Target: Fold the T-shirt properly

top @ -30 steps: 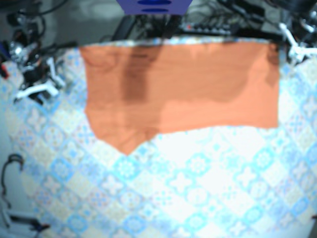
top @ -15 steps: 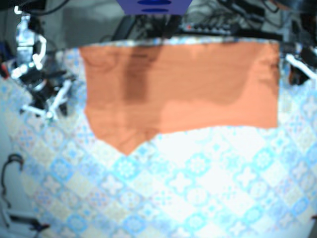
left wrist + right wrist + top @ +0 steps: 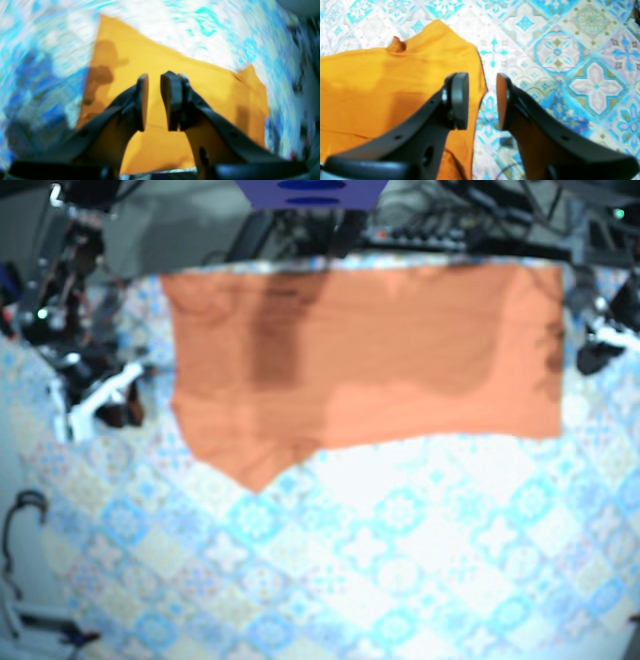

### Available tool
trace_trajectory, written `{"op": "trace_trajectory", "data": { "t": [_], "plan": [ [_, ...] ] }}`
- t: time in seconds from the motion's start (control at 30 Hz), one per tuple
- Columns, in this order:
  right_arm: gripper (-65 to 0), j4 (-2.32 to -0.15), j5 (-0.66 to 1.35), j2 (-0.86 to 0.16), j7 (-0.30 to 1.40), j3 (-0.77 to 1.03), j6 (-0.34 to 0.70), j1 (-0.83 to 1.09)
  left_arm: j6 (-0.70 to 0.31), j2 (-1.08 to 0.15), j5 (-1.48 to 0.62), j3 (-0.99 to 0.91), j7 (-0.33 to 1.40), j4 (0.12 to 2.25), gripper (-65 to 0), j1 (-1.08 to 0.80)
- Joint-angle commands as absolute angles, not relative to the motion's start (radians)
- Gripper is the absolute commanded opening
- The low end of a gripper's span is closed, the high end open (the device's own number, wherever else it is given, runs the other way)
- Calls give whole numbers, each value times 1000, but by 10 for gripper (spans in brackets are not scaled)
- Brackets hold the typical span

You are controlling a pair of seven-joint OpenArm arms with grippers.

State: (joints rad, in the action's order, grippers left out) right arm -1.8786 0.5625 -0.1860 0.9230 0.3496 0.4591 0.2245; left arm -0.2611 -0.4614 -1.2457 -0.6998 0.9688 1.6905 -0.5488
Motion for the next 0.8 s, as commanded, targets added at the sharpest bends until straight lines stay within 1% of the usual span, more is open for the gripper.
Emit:
{"op": "trace_trajectory", "data": {
  "t": [0.0, 0.2, 0.33, 0.53, 0.77],
  "plan": [
    [-466, -1894, 584, -180, 905, 352, 461, 217, -272, -472, -1299, -705, 966, 1667, -518, -544],
    [-464, -1837, 578, -117, 905, 274, 461, 203, -363, -472, -1426, -705, 969, 1437, -517, -501],
    [-463, -1785, 578, -114, 903, 188, 461, 157, -392, -475, -1465, -705, 969, 1336, -517, -466],
    [-462, -1709, 578, -110, 903, 117, 461, 82, -397, -475, -1466, -705, 969, 1310, -517, -412],
    [-462, -1629, 581, -99, 898, 108, 461, 21, -397, -495, -1429, -676, 969, 1302, -517, -337]
  ]
}}
